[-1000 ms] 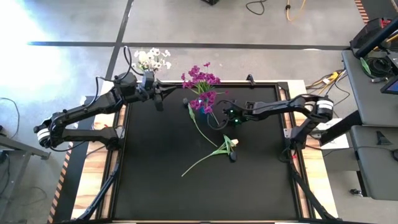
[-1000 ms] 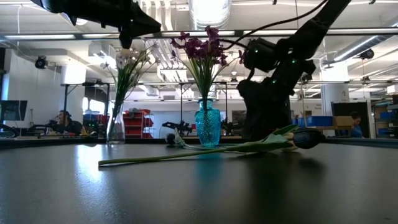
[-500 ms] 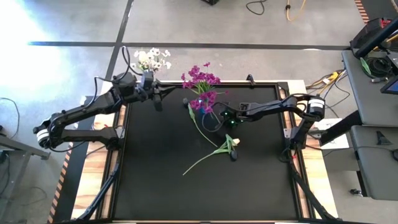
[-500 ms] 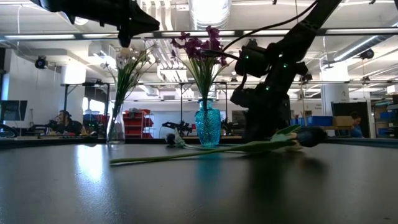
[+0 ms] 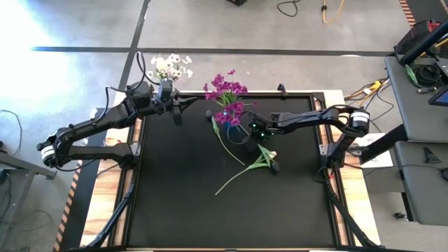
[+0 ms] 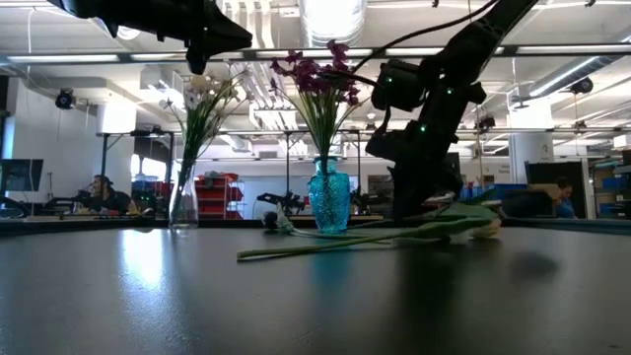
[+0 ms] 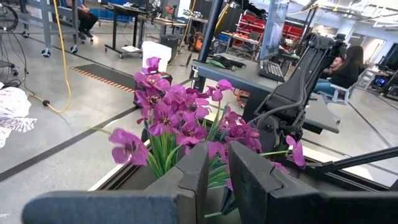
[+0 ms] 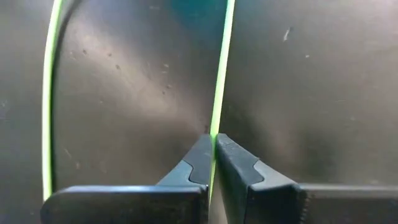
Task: Sort flowers into vase by color
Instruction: Put the right black flower into the blue vase
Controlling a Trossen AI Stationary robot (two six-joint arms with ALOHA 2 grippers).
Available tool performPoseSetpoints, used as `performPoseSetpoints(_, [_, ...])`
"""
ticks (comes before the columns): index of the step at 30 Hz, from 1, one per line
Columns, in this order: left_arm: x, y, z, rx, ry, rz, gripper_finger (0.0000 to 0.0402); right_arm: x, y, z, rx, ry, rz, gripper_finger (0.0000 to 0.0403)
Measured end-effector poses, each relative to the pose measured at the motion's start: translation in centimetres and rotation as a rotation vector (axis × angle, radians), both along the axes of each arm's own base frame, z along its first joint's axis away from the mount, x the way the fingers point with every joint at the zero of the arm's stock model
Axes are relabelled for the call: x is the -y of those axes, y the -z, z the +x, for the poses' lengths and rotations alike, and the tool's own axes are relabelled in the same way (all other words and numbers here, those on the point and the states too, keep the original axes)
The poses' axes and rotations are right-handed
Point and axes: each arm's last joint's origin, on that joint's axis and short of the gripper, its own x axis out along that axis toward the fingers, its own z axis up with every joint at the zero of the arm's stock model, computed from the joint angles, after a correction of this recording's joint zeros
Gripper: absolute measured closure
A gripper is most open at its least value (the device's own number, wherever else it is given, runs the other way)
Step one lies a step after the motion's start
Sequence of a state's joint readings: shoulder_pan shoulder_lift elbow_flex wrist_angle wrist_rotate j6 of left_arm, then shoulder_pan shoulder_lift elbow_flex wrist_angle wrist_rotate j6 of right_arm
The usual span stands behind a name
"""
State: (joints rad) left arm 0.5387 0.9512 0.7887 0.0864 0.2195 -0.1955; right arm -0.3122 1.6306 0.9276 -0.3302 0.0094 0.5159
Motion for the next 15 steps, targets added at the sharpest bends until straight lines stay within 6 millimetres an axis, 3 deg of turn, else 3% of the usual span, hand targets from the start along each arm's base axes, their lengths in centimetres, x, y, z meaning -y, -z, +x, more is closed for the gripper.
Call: performPoseSetpoints(15, [0.05, -0.07, -0.07, 0.003, 0.000, 0.001, 0.0354, 0.58, -1.09, -1.05, -0.036, 0.059, -0.049, 0.0391])
